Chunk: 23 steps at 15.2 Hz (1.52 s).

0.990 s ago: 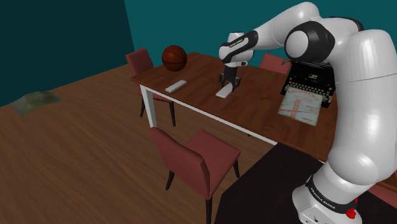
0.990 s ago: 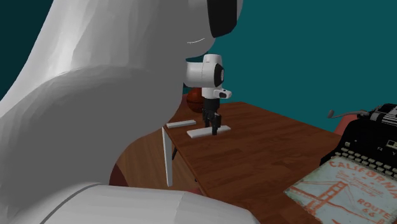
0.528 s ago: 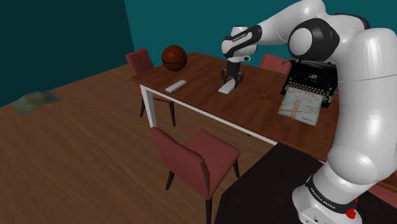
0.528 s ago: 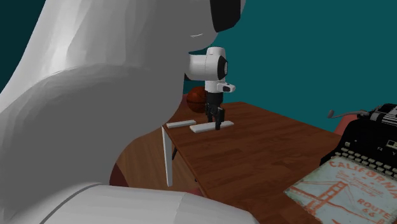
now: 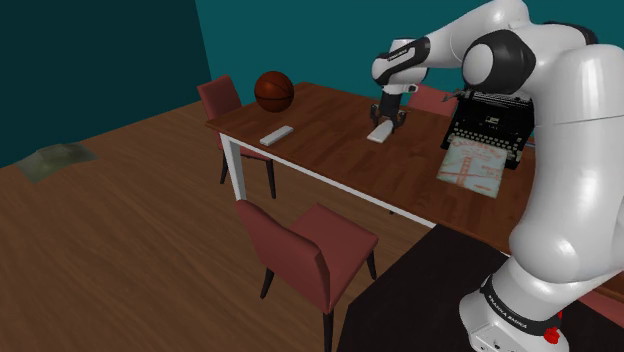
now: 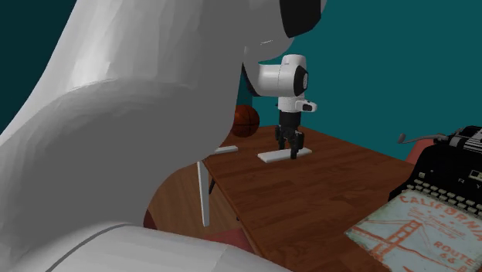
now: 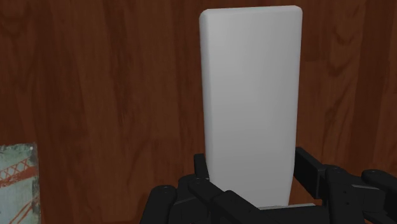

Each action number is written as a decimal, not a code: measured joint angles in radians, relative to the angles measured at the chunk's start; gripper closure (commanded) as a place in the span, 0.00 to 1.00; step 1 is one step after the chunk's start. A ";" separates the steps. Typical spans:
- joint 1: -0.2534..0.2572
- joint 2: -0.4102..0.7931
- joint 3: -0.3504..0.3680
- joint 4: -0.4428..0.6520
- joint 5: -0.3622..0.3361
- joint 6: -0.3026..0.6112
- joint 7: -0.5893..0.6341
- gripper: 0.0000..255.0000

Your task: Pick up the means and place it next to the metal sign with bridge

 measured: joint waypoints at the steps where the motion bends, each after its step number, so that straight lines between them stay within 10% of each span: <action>1: -0.015 0.011 -0.003 0.017 0.003 -0.006 -0.018 1.00; 10: -0.158 0.091 -0.029 0.136 0.027 -0.049 -0.180 1.00; 23: -0.170 0.171 -0.020 0.096 0.042 0.070 -0.199 1.00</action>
